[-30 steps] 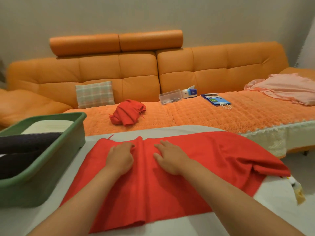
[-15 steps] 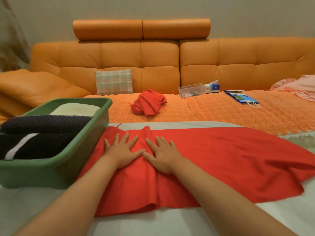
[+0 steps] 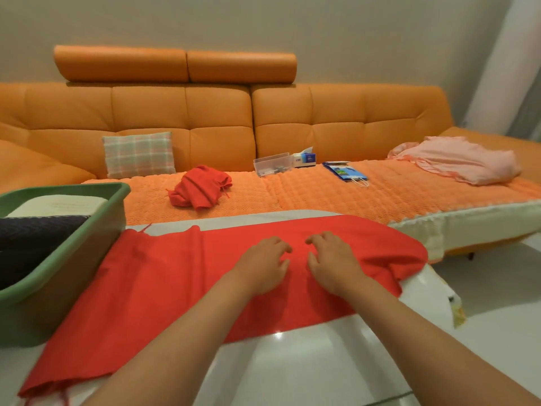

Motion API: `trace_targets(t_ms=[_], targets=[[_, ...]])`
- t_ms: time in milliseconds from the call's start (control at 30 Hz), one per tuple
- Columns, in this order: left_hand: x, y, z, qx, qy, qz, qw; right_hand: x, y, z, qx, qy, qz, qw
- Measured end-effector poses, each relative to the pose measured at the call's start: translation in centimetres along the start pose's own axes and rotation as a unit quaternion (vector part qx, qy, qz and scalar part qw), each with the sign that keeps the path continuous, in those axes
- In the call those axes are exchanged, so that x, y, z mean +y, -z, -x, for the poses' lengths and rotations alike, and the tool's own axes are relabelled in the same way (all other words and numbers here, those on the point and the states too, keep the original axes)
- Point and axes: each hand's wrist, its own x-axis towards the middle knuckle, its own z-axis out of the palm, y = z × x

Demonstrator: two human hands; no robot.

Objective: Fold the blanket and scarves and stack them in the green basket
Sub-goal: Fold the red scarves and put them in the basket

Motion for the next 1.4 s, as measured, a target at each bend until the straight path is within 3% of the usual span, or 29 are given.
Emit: trace_targets(t_ms=[133, 267, 400, 600, 700, 800, 900, 1000, 1100, 1267, 1333, 1400], targets=[[7.7, -3.1, -1.9, -0.033, -0.073, 0.021, 0.997, 7.8, 2.7, 3.7, 0.050, -0.060, 0.064, 0.995], [13.2, -5.6, -3.8, -0.059, -0.107, -0.003, 0.992, 13.3, 4.4, 5.4, -0.010, -0.050, 0.132, 0.990], [15.9, -7.4, -5.4, -0.042, -0.112, -0.041, 0.992, 16.5, 5.1, 5.7, -0.050, -0.057, 0.122, 0.990], [18.0, -8.4, -6.8, 0.057, -0.132, 0.010, 0.990, 19.1, 5.6, 6.3, -0.003, -0.122, -0.019, 0.992], [18.2, -8.3, -7.1, 0.115, -0.054, 0.102, 0.987, 18.7, 5.5, 6.0, 0.007, -0.126, -0.025, 0.992], [17.6, -7.3, -6.7, 0.094, -0.032, 0.211, 0.972, 17.6, 5.4, 4.9, 0.039, -0.146, -0.128, 0.980], [16.0, -5.6, -5.3, 0.073, -0.043, 0.258, 0.962, 14.9, 5.4, 3.3, 0.123, -0.140, -0.227, 0.956], [12.7, -3.2, -4.0, 0.169, 0.001, 0.291, 0.942, 10.5, 6.0, 1.7, 0.155, -0.075, -0.247, 0.954], [8.3, -0.4, -2.5, 0.251, 0.063, 0.295, 0.920, 5.2, 6.4, 0.6, 0.106, 0.054, -0.236, 0.964], [0.9, 2.4, 0.2, 0.243, 0.117, 0.244, 0.931, -3.1, 4.2, 1.2, -0.195, 0.144, -0.230, 0.943], [-1.0, 2.8, 1.0, 0.213, 0.114, 0.217, 0.946, -4.8, 2.7, 1.5, -0.216, 0.163, -0.249, 0.930], [-2.2, 2.8, 1.4, 0.171, 0.100, 0.182, 0.963, -5.5, 2.2, 1.4, -0.160, 0.118, -0.314, 0.928]])
